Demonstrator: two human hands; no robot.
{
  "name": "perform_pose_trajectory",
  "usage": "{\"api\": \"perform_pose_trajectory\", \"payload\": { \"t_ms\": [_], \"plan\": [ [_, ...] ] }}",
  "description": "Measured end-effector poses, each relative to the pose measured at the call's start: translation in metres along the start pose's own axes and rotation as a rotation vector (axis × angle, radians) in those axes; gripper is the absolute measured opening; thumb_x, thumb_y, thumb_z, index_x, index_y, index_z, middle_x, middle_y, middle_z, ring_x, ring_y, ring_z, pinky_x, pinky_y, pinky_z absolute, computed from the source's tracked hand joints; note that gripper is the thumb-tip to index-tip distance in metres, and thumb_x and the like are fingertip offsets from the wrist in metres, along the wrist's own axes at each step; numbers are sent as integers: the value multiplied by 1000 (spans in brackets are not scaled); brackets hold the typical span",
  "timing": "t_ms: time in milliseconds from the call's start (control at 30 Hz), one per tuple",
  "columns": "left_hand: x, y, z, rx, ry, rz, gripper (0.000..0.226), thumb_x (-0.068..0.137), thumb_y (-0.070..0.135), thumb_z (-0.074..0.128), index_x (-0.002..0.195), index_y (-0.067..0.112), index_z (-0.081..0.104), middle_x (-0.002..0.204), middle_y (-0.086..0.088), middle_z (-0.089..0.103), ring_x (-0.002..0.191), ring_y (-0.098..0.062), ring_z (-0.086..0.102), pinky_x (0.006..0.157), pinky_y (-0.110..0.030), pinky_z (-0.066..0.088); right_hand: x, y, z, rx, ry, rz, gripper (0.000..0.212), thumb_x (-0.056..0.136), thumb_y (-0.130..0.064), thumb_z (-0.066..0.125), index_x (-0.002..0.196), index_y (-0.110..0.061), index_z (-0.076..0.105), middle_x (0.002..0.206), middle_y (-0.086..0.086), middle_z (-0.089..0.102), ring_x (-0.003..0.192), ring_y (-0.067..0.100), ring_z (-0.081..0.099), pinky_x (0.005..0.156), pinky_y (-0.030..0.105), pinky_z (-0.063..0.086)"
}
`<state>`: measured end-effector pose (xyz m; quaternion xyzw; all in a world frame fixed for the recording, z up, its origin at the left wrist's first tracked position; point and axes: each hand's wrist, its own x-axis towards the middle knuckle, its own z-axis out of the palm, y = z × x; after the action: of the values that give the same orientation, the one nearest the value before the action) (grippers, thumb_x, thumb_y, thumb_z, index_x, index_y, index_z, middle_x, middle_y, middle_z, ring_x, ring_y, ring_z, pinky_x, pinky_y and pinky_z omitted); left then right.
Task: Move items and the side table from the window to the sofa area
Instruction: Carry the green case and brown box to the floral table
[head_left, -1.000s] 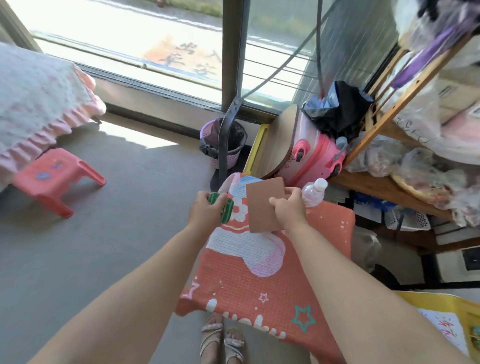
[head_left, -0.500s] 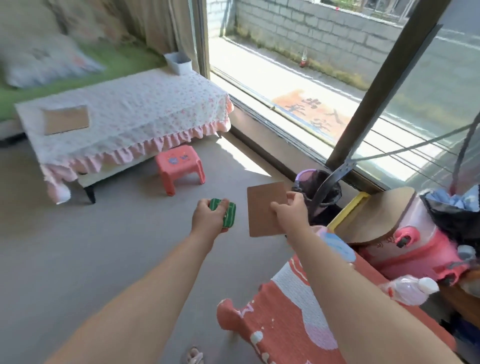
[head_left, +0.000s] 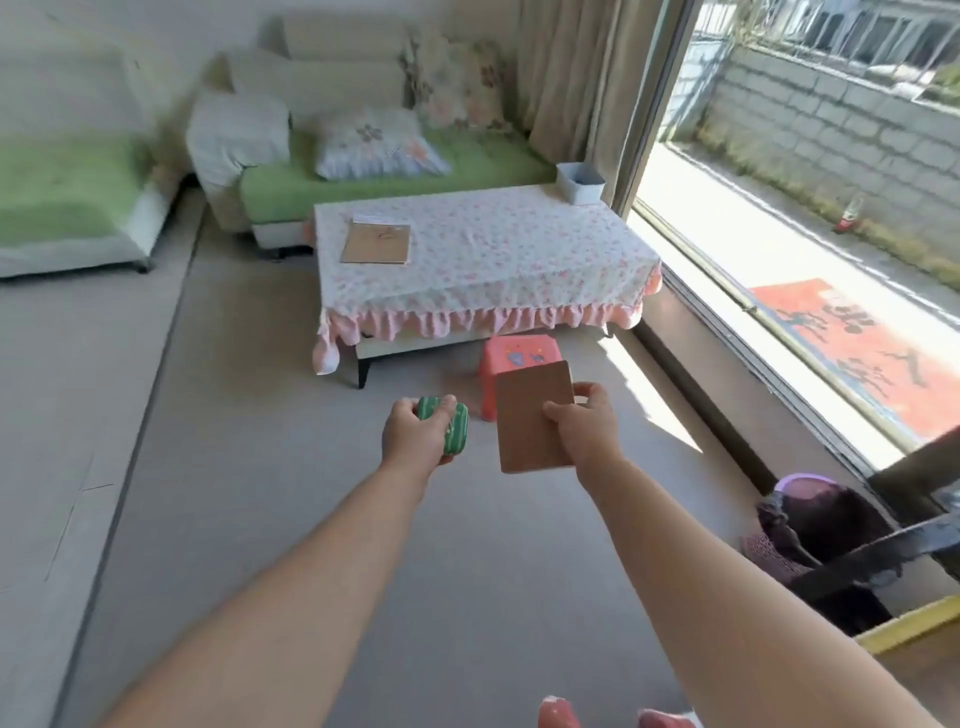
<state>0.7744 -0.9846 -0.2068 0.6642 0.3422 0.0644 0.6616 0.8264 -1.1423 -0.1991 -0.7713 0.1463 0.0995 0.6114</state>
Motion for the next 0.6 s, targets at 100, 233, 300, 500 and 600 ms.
{"api": "perform_pose_trajectory", "payload": {
  "t_ms": [100, 233, 300, 500, 600],
  "plan": [
    [19, 11, -10, -7, 4, 22, 27, 89, 28, 61, 101, 7, 48, 100, -11, 55, 81, -25, 58, 56, -29, 53, 8, -8, 13, 1, -8, -10, 28, 84, -8, 58, 109, -15, 47, 105, 8, 58, 100, 31, 61, 90, 46, 51],
    [46, 26, -19, -38, 14, 43, 26, 89, 28, 61, 100, 7, 49, 98, -10, 55, 74, -19, 57, 55, -29, 52, 26, -16, 33, -7, -9, -13, 33, 84, -9, 59, 114, -15, 48, 115, 10, 57, 100, 30, 61, 88, 44, 52],
    [59, 31, -19, -45, 6, 37, 28, 89, 28, 61, 102, 7, 50, 99, -11, 56, 80, -24, 58, 59, -30, 54, 36, -24, 40, -8, -3, -19, 28, 83, -9, 59, 107, -16, 48, 113, 10, 58, 99, 31, 62, 87, 44, 53],
    [110, 47, -10, -63, 10, 25, 29, 88, 29, 62, 102, 8, 49, 103, -12, 56, 85, -27, 58, 55, -30, 52, 86, -50, 63, -42, -18, -22, 27, 84, -11, 60, 106, -18, 47, 97, 4, 58, 91, 27, 62, 87, 44, 53],
    [140, 62, 1, -64, 23, 31, 34, 88, 30, 62, 108, 5, 50, 110, -15, 57, 85, -26, 58, 52, -28, 49, 119, -66, 77, -41, -45, -31, 34, 84, -12, 60, 115, -15, 47, 107, 7, 56, 94, 29, 62, 86, 46, 53]
  ]
}}
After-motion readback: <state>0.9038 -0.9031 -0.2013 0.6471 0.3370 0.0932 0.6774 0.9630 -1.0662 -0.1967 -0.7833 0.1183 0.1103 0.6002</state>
